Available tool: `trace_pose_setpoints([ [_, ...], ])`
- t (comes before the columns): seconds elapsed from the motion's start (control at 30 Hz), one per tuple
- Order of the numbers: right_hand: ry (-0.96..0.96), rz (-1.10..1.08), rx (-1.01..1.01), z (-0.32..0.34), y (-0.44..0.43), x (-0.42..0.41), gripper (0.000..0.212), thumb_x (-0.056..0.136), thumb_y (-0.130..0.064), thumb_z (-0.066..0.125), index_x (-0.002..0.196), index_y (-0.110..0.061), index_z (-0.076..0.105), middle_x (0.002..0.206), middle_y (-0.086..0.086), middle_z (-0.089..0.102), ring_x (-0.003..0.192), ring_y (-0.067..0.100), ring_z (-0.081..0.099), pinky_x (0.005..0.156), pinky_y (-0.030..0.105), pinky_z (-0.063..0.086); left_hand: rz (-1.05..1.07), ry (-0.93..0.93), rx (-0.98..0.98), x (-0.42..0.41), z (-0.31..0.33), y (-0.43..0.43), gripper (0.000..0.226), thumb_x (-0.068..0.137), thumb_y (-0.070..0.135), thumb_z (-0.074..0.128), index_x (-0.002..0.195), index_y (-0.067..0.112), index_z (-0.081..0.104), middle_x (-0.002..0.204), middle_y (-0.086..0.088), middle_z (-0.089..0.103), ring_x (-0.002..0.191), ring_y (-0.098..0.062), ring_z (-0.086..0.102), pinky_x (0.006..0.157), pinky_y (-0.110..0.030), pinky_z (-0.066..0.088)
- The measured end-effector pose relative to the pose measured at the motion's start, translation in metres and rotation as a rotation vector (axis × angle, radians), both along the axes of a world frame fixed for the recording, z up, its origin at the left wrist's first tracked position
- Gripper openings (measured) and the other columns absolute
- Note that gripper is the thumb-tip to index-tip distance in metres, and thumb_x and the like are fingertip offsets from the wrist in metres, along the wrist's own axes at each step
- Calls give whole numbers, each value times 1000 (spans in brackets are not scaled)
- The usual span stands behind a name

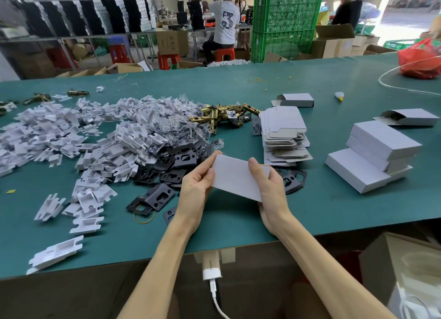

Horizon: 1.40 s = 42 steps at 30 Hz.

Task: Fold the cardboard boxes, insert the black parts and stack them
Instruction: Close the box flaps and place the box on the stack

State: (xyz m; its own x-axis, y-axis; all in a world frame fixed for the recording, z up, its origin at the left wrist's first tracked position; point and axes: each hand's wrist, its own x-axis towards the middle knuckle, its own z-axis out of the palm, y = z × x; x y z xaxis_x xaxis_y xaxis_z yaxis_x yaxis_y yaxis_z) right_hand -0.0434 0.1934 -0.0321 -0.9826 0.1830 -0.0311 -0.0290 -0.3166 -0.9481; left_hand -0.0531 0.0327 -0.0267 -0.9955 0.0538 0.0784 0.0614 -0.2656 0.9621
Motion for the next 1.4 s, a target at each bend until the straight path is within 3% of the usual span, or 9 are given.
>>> trace_pose_setpoints([
  [0.17, -7, -8, -22, 2, 1, 2, 51, 82, -56, 75, 102, -11, 60, 96, 9, 64, 88, 21, 63, 81, 41, 48, -75, 7, 55, 1, 2, -1, 41, 108, 7, 45, 146, 14, 57, 140, -3, 67, 121, -13, 63, 104, -29, 53],
  [0.27, -12, -12, -21, 2, 0, 2, 51, 81, -55, 74, 103, -11, 61, 96, 9, 65, 88, 21, 63, 81, 42, 48, -75, 4, 97, -1, 0, -1, 41, 108, 6, 44, 147, 10, 56, 144, -7, 64, 124, -16, 61, 107, -31, 51],
  [0.77, -27, -10, -15, 2, 0, 1, 42, 89, -47, 71, 104, -10, 59, 94, 7, 64, 85, 18, 62, 72, 33, 48, -84, -6, 156, -1, 2, -1, 40, 108, 4, 42, 146, 7, 55, 146, -10, 61, 125, -17, 59, 110, -34, 50],
  [0.93, -24, -35, -61, 2, 0, 2, 36, 89, -47, 72, 99, -13, 63, 93, 6, 66, 84, 17, 64, 74, 34, 49, -156, -26, 272, -1, 6, -6, 42, 102, -4, 43, 142, 5, 56, 137, -9, 68, 117, -15, 67, 97, -27, 57],
  [1.03, -25, -40, -75, 2, 0, 1, 32, 90, -44, 71, 98, -14, 64, 91, 5, 68, 81, 16, 64, 72, 33, 49, -160, -1, 262, -2, 5, -7, 44, 101, -7, 44, 141, 4, 57, 135, -10, 69, 120, -15, 66, 98, -26, 56],
  [1.17, -31, -48, -80, 1, 0, -1, 31, 91, -42, 72, 99, -13, 64, 92, 5, 68, 82, 15, 65, 76, 35, 50, -108, 60, 227, -4, 1, -7, 48, 102, -11, 44, 143, 12, 56, 145, -2, 64, 138, -16, 56, 113, -30, 46],
  [1.4, -13, -39, -46, 2, 0, 0, 37, 89, -43, 72, 103, -11, 61, 93, 5, 66, 82, 14, 64, 72, 31, 50, -87, 85, 171, -5, -3, -9, 50, 100, -13, 47, 143, 11, 57, 143, -2, 65, 138, -17, 56, 113, -30, 46],
])
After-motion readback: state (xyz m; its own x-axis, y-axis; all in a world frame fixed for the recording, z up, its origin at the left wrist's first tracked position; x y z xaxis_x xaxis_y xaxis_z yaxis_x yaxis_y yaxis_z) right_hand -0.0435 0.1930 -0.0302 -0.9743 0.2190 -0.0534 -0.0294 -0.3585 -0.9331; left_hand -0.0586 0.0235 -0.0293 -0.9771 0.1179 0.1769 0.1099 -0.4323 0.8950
